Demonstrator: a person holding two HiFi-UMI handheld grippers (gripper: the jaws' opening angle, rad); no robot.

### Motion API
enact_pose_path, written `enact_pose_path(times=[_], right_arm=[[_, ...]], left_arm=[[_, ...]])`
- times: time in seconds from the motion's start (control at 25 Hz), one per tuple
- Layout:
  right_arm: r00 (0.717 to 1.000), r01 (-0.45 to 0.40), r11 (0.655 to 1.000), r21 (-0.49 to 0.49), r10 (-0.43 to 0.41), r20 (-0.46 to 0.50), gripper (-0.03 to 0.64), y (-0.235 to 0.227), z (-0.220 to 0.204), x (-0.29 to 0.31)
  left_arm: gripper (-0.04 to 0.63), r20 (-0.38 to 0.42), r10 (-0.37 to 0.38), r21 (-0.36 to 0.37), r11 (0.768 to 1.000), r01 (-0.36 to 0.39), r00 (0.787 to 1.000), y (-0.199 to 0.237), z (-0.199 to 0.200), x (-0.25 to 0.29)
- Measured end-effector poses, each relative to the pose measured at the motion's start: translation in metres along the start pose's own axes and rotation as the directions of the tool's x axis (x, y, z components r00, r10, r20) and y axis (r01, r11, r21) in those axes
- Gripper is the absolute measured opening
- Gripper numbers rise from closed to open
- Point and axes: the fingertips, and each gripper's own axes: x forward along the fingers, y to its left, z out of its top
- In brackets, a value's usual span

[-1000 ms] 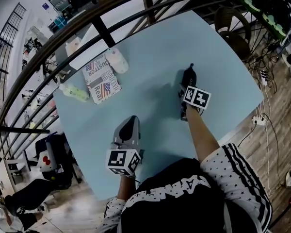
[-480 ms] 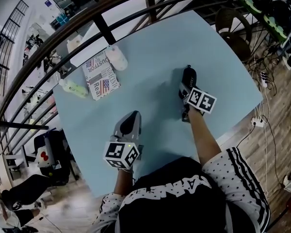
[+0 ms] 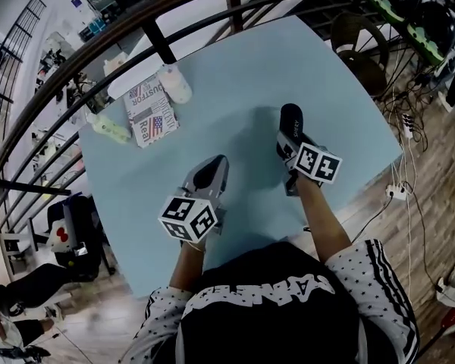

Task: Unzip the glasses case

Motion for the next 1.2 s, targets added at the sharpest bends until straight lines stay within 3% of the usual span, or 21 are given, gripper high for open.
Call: enact_pose_path(times=[0.24, 0.4, 0.68, 0.96, 1.2], right_arm=[[0.991, -0.136, 0.987, -0.09, 0.134, -0.026, 0.347, 0.031, 0.003, -0.02], [0.962, -0.273, 0.943, -0.192, 0.263, -0.076, 0.347, 0.073, 0.003, -0.029], [0.861, -0.509, 0.801, -0.316, 0.471, -0.192, 0.347, 0.145, -0.015, -0.047], [0.737, -0.676, 0.638, -0.369, 0.589, -0.332, 0.347, 0.187, -0.048, -0.065], [0.651, -0.758, 0.526, -0.387, 0.648, -0.395, 0.347, 0.208, -0.063, -0.081]], left_arm=[[0.0, 0.052, 0.0, -0.107, 0.994, 0.006, 0.999, -0.011, 0.002, 0.003], [0.0, 0.08, 0.04, -0.16, 0.987, -0.027, 0.996, -0.007, 0.005, 0.0], [0.0, 0.098, 0.092, -0.252, 0.966, -0.065, 0.991, 0.001, 0.004, -0.01], [0.0, 0.131, 0.124, -0.324, 0.943, -0.076, 0.984, 0.002, 0.008, -0.022], [0.0, 0.139, 0.164, -0.343, 0.933, -0.108, 0.977, 0.0, 0.007, -0.032]])
